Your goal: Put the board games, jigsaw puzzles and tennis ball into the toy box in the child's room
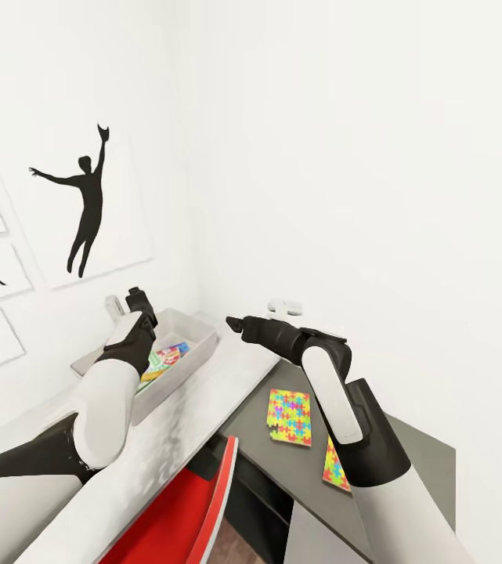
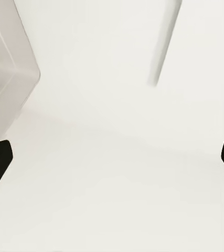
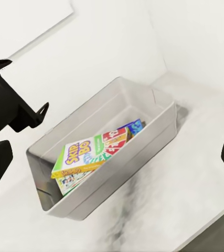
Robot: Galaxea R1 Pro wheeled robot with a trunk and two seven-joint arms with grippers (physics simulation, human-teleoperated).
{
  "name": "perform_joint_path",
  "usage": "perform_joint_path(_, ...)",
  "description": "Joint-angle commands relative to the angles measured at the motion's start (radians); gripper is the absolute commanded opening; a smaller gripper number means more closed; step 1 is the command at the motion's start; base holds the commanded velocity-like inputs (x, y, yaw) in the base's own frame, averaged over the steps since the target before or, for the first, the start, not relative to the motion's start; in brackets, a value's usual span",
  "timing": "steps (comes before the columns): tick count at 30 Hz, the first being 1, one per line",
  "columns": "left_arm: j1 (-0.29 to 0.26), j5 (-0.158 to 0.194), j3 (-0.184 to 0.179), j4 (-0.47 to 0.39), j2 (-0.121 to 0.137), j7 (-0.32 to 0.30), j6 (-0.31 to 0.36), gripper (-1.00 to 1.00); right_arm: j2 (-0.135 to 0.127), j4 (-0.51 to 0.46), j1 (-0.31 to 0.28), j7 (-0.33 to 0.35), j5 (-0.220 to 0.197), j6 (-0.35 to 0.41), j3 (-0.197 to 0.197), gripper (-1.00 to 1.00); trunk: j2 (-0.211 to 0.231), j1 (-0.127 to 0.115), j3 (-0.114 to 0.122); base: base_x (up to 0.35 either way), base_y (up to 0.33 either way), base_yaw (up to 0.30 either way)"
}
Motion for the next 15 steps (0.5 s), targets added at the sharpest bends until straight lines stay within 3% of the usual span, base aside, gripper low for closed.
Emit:
perform_joint_path(1, -0.001, 0.007, 0.001, -0.005, -0.001, 0.002, -0.002, 1.00, 0.000, -0.001, -0.001, -0.010, -0.011, 0.002, 0.000, 1.00, -0.002, 0.001, -0.001, 0.000, 0.000, 0.000)
perform_joint_path(15, -0.001, 0.007, 0.009, -0.036, -0.002, 0.001, -0.003, 1.00, 0.000, -0.001, -0.001, -0.010, -0.011, 0.002, 0.000, 1.00, -0.002, 0.001, 0.022, 0.000, 0.000, 0.000)
